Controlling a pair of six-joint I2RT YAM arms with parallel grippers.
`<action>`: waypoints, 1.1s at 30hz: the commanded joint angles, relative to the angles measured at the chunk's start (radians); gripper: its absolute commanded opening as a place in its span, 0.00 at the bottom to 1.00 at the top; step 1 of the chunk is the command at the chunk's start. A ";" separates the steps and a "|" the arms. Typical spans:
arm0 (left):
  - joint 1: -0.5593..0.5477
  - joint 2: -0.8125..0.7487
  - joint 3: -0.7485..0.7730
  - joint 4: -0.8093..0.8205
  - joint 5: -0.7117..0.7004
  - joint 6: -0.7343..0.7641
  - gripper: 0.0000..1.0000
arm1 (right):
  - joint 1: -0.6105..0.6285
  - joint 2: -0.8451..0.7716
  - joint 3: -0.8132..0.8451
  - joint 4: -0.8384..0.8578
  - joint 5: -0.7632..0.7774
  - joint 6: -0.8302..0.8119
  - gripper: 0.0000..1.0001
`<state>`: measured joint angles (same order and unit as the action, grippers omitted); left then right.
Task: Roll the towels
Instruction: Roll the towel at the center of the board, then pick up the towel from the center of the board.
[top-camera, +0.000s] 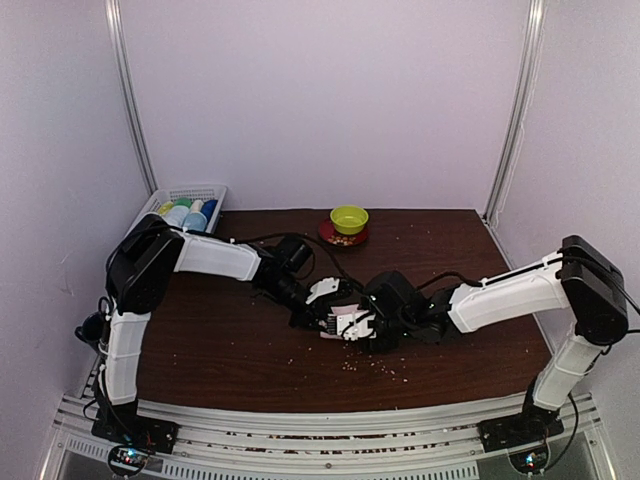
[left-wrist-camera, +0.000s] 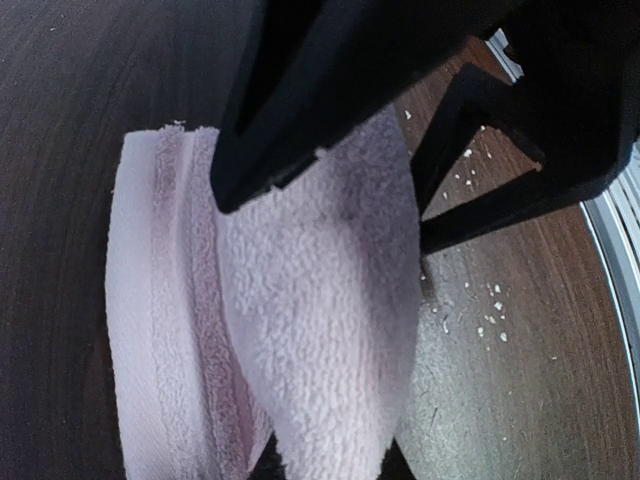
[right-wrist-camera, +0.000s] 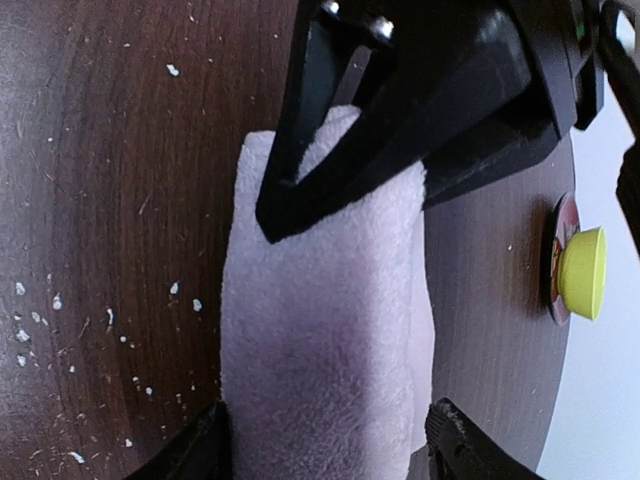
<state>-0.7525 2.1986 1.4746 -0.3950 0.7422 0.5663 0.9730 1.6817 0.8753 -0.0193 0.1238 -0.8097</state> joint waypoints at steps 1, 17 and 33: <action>0.025 0.094 -0.041 -0.146 -0.156 -0.006 0.00 | -0.016 0.016 0.013 -0.069 -0.003 -0.014 0.63; 0.078 0.000 -0.094 -0.018 -0.263 -0.134 0.54 | -0.052 0.150 0.172 -0.273 -0.122 0.109 0.01; 0.152 -0.351 -0.387 0.427 -0.586 -0.643 0.98 | -0.117 0.317 0.377 -0.445 -0.329 0.373 0.03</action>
<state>-0.5903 1.9118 1.1221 -0.1150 0.2478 0.1162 0.8719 1.8931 1.2049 -0.3199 -0.1165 -0.5541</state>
